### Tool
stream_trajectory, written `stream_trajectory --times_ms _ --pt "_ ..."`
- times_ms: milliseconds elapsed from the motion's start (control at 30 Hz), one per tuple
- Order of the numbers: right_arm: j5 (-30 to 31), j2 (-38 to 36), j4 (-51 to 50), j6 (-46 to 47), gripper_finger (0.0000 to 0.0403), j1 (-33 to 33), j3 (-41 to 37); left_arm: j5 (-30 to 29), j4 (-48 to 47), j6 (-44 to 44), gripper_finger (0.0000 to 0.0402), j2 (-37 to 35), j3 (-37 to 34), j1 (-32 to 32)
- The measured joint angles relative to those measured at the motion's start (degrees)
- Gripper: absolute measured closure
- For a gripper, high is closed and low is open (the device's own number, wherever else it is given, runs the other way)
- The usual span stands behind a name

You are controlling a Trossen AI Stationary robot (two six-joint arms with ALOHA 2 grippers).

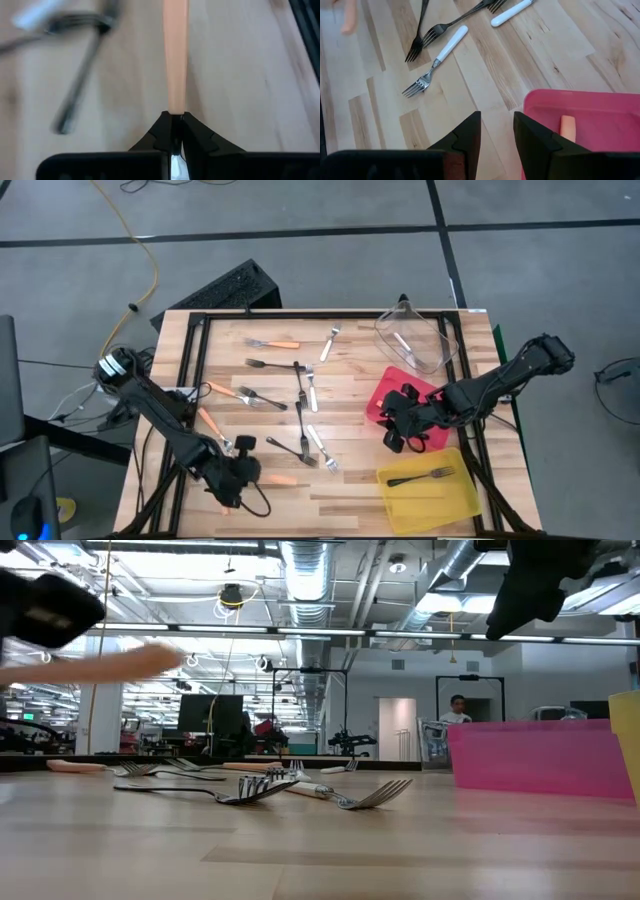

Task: Sort silverware by color (type)
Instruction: Put the orange fork into the red bin

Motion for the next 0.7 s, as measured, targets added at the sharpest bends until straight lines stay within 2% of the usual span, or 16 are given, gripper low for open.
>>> stream_trajectory --times_ms 167,367,533,700 --pt "1.68 1.64 1.74 -0.55 0.0264 -0.57 0.10 -12.29 -1.87 2.22 0.0394 -6.44 0.15 1.43" --pt "2.61 3.44 4.45 -0.89 0.0264 -2.01 0.10 -21.15 -2.35 2.17 0.0392 -13.68 -4.28 3.05" --pt "3.46 4.39 12.41 -6.30 0.0264 -3.27 0.08 -26.95 4.87 2.30 0.0392 -19.93 -11.44 5.48" --pt "3.73 4.29 19.51 -12.56 0.0264 -4.72 0.06 -29.25 22.11 8.86 0.0392 -25.17 -18.72 8.11"
